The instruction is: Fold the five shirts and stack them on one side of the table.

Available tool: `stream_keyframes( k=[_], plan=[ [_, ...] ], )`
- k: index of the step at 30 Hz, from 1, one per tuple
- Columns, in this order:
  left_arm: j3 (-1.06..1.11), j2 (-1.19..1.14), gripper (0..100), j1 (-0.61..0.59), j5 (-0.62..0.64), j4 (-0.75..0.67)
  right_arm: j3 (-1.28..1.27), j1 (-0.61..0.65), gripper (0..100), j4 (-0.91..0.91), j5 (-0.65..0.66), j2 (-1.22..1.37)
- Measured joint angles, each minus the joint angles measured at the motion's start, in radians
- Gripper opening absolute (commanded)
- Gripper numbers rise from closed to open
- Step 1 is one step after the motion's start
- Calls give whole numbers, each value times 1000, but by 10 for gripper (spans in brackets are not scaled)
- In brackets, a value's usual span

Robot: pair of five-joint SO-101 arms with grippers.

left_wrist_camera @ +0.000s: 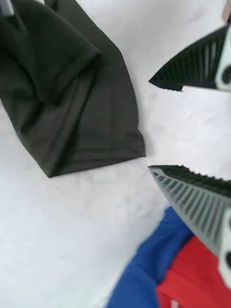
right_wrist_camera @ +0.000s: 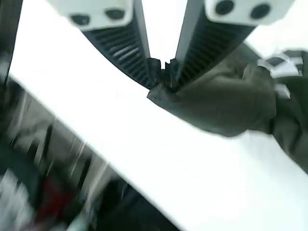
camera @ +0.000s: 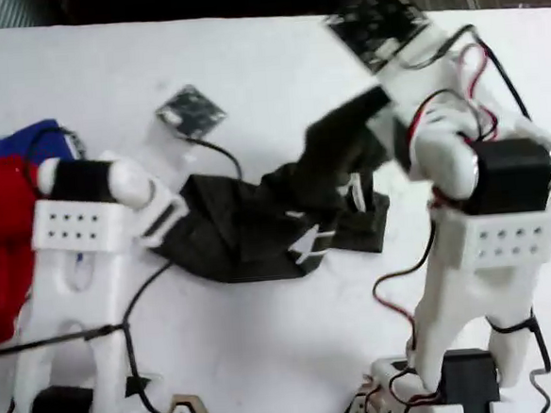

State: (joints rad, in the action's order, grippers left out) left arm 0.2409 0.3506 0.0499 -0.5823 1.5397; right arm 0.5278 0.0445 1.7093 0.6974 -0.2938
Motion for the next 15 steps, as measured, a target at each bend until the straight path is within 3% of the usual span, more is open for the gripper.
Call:
stream_keyframes(
  k=[6,15],
  plan=[
    [-135,-250,261,69,0,-21,-226,-112,19,0,0,-57],
    [-502,-652,260,198,0,87,-387,-175,19,0,-5,-75]
  ],
)
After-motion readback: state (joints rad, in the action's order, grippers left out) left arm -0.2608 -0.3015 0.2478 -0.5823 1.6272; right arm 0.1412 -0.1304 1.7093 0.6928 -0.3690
